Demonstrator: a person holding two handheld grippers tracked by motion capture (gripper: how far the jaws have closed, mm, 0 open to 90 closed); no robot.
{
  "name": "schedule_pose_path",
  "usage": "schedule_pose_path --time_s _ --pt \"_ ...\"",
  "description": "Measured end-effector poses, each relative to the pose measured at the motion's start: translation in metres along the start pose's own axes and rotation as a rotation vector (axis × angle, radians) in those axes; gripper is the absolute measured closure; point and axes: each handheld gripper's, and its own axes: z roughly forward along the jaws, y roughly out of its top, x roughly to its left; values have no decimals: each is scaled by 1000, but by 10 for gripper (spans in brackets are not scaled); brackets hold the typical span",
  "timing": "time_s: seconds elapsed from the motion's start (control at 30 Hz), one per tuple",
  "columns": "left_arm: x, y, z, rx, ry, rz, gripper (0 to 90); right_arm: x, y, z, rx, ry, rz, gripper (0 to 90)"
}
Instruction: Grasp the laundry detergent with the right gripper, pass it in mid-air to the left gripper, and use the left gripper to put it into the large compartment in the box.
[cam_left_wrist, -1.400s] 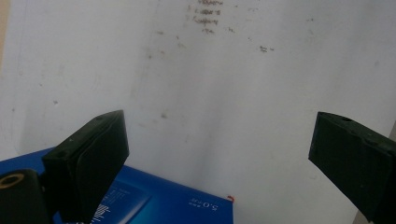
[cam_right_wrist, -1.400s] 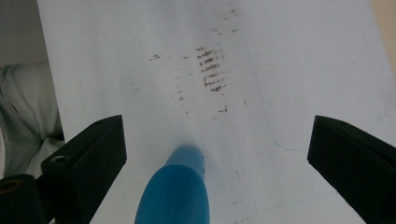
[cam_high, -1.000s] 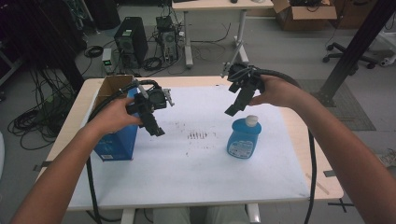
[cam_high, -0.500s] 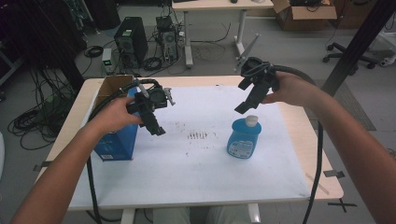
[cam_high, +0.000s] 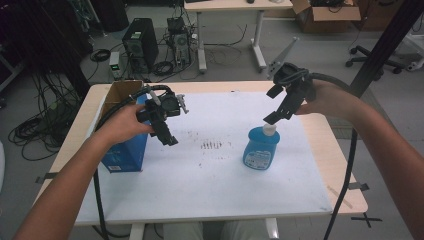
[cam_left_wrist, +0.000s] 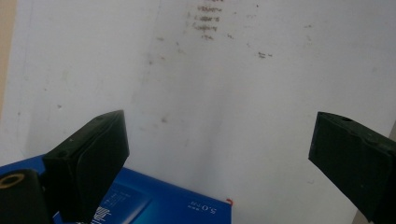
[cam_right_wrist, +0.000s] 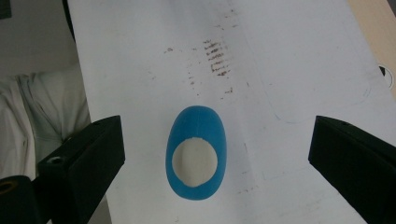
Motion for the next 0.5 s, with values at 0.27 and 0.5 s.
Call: schedule_pose_path --time_s 0.27,0.5 --pt "-1 2 0 -3 2 2 53 2 -17 -5 -5 1 12 32" --pt "0 1 -1 -4 6 0 54 4 -28 -4 -15 4 10 32"
